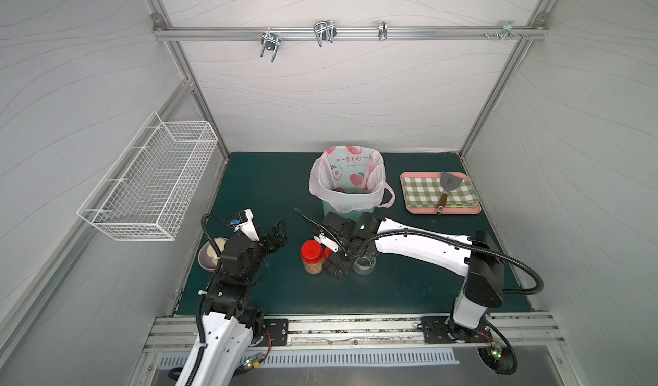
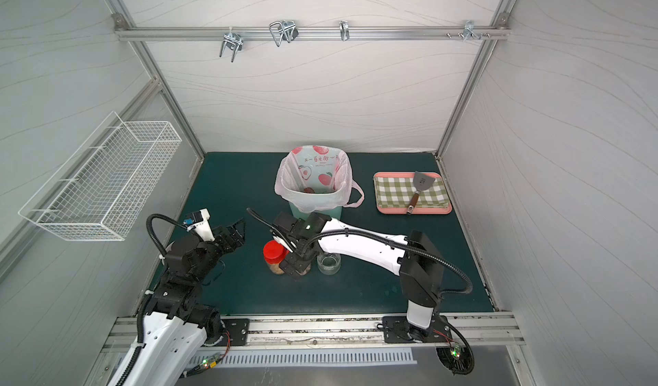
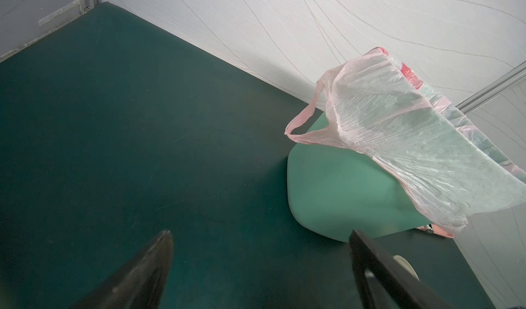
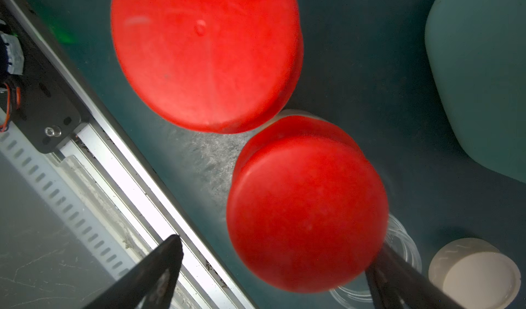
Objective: Empty moldy peanuts from jars
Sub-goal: Pick up the jar from the center of the board.
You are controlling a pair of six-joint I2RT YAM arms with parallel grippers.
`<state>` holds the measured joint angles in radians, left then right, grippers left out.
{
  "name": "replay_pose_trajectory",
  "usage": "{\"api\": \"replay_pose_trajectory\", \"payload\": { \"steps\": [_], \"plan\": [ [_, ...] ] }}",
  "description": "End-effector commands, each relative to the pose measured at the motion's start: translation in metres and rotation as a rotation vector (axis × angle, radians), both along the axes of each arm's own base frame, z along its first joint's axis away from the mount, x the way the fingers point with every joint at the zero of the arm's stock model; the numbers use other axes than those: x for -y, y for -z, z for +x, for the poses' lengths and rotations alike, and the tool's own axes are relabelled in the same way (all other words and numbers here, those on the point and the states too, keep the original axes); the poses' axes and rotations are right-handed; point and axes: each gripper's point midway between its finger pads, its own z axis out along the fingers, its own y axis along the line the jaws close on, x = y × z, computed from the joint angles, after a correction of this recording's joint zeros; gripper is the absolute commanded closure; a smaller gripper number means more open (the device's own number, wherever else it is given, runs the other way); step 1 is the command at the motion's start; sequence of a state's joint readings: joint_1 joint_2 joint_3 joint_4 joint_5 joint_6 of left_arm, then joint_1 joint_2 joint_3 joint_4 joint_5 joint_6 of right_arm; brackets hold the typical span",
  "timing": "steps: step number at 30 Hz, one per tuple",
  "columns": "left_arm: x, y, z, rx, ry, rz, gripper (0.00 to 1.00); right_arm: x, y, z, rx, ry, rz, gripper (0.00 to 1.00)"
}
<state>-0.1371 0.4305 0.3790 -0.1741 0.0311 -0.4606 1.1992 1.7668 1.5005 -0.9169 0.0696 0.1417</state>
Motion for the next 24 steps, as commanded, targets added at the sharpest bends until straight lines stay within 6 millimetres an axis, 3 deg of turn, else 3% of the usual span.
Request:
{"api": "replay_pose_trajectory", "payload": {
  "steps": [1, 18, 24],
  "plan": [
    [-0.001, -0.018, 0.001, 0.067, 0.003, 0.01, 0.03, -0.005, 0.009, 0.001, 0.021, 0.001, -0.013, 0.04],
    [0.001, -0.018, 0.0, 0.065, 0.018, 0.02, 0.04, -0.015, 0.027, 0.015, 0.067, 0.042, -0.03, 0.09],
    [0.002, -0.02, 0.0, 0.07, 0.025, 0.019, 0.05, -0.015, 0.03, 0.02, 0.068, 0.052, -0.027, 0.19]
  ]
}}
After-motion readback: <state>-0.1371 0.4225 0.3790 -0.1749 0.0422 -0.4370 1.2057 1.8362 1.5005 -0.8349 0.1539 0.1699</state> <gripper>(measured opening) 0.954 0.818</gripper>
